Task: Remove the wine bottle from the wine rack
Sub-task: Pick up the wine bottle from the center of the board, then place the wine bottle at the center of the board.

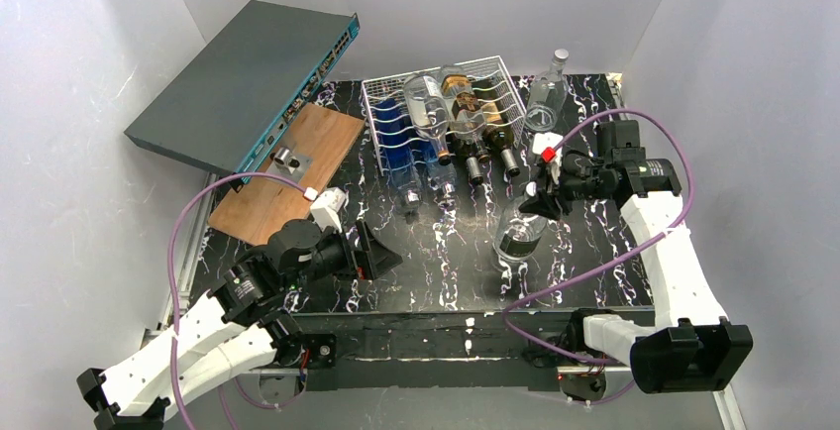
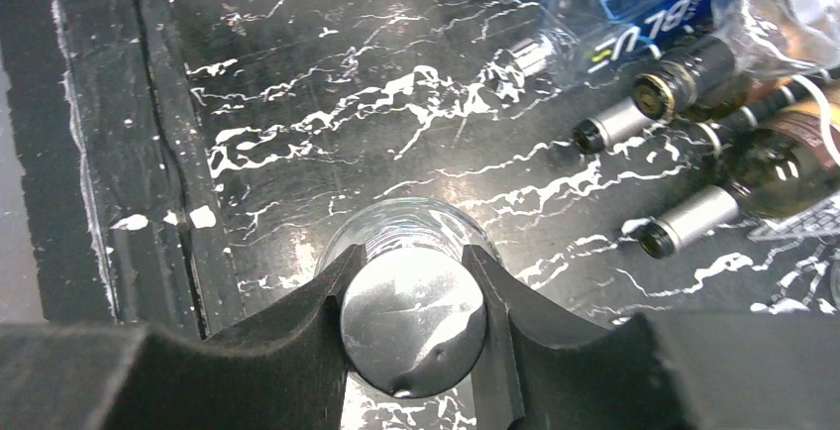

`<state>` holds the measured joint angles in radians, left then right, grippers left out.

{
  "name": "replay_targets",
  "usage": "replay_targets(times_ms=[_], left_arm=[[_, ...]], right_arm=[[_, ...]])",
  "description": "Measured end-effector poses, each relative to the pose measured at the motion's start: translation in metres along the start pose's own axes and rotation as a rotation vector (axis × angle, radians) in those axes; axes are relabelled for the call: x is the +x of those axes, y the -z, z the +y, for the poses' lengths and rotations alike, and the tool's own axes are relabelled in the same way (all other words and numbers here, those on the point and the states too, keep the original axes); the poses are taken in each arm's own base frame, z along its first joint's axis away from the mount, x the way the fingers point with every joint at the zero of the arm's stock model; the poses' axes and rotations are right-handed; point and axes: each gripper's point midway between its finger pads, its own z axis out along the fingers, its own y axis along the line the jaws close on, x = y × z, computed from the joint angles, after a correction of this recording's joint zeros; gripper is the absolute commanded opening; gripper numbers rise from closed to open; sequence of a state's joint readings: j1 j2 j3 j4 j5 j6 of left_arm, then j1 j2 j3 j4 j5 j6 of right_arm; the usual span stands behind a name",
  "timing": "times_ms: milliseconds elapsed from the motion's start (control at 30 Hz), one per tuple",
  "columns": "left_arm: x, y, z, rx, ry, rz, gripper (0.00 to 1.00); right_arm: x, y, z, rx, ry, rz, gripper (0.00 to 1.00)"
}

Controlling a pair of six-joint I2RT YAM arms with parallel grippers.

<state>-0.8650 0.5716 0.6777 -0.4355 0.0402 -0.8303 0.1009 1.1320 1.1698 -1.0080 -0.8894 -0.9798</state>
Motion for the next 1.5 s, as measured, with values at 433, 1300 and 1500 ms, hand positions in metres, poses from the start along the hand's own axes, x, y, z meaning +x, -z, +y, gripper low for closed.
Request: replay_targets(times_ms=[433,1300,1500], left_arm=[[0.001,0.004,0.001,0.000,-0.004,0.000,0.98],[0.002,0.003,0.003,-0.007,-0.019,0.007,0.98],[0.005,0.001,0.007,-0.016,-0.018,0.015,0.98]], right_arm=[[0.005,0.027,-0.037,0.159,-0.051,0.072,0.01],[0.037,0.089,-0.178,0.640,-0.308,0.029,0.01],[0.037,0.098,-0.220,0.743,-0.330,-0.002,0.01]])
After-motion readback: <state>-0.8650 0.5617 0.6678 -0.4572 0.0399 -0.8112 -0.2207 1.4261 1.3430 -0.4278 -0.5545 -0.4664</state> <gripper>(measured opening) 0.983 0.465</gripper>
